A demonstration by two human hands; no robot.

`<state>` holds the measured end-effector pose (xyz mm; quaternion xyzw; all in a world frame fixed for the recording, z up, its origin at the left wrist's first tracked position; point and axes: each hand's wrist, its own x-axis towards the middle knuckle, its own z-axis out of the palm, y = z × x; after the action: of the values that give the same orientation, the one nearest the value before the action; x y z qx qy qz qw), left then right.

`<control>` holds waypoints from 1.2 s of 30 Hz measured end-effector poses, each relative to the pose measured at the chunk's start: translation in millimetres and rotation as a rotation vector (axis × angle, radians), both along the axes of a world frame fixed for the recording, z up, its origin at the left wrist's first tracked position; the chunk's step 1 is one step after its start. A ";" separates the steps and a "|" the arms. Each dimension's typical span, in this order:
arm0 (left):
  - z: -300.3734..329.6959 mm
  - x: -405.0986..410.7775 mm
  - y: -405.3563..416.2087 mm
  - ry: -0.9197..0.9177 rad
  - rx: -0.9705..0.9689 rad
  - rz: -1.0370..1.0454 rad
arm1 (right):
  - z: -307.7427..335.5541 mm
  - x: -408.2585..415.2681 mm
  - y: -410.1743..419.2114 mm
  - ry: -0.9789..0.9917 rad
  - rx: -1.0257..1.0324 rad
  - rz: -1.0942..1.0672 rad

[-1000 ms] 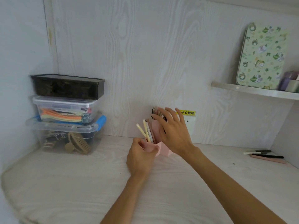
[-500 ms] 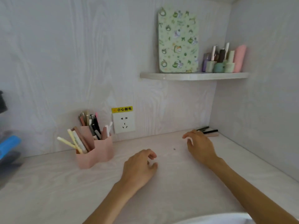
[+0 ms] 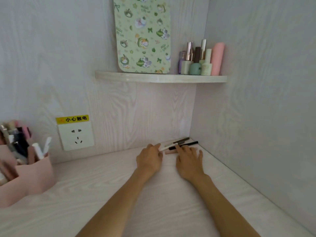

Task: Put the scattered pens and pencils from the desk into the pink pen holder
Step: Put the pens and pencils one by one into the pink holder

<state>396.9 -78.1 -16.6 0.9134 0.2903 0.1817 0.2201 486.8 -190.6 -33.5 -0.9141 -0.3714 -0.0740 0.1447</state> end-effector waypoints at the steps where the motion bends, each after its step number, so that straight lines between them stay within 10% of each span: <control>1: -0.8 6.2 -1.5 -0.008 -0.006 0.022 | 0.0 0.1 -0.5 -0.022 0.024 0.007; 22: -3.5 -196.5 23.3 -0.219 -0.030 0.206 | 31.9 -78.8 28.0 0.073 0.203 0.481; 30: 6.4 -252.0 41.9 -0.782 -0.055 0.383 | 15.6 -165.9 107.0 0.047 0.199 0.570; 36: 50.0 -286.0 44.1 -1.147 0.284 0.526 | 6.1 -172.3 110.6 0.036 0.242 0.556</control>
<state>111.0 -34.1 33.4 0.5899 0.3138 0.7254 0.1654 314.5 -80.0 -27.4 -0.7547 -0.5932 -0.0590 0.2739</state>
